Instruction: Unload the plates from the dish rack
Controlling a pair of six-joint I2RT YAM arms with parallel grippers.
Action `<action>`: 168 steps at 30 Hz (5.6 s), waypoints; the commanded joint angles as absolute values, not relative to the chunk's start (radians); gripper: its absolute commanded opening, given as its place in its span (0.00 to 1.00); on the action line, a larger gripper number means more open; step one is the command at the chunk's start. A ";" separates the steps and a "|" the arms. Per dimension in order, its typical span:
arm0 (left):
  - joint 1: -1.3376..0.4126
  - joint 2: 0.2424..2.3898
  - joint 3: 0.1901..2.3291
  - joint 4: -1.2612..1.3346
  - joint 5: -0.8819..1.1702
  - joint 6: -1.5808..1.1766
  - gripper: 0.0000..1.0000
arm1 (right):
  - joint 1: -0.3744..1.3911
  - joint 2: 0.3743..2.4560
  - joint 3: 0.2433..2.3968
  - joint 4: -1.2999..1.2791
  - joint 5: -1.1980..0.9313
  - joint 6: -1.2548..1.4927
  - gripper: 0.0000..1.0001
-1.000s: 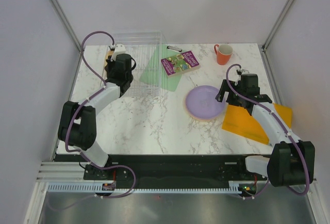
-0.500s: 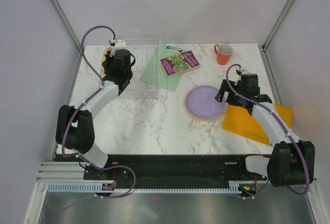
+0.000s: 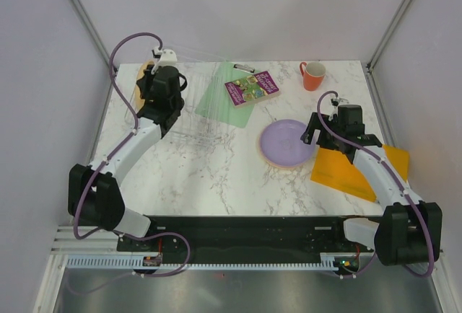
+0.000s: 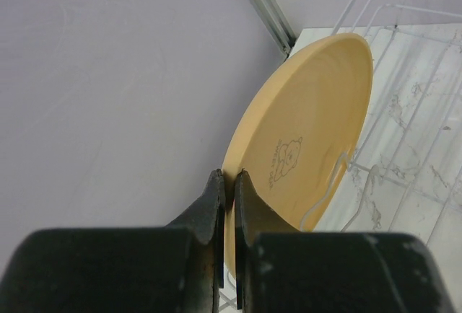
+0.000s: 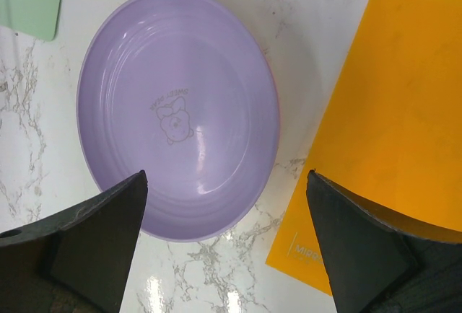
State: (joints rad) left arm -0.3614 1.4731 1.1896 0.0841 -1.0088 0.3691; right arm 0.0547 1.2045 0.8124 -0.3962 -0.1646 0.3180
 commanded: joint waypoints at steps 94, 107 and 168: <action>-0.724 1.013 0.974 -0.258 -0.180 -0.652 0.02 | 0.483 1.035 0.827 -0.146 -0.249 0.557 0.68; -0.724 0.885 0.881 -0.304 -0.301 -0.601 1.00 | 0.476 1.003 0.926 -0.346 -0.006 0.459 0.00; -0.724 0.762 0.861 -0.373 -0.555 -0.333 1.00 | 0.069 0.868 0.828 -0.407 0.060 0.285 0.98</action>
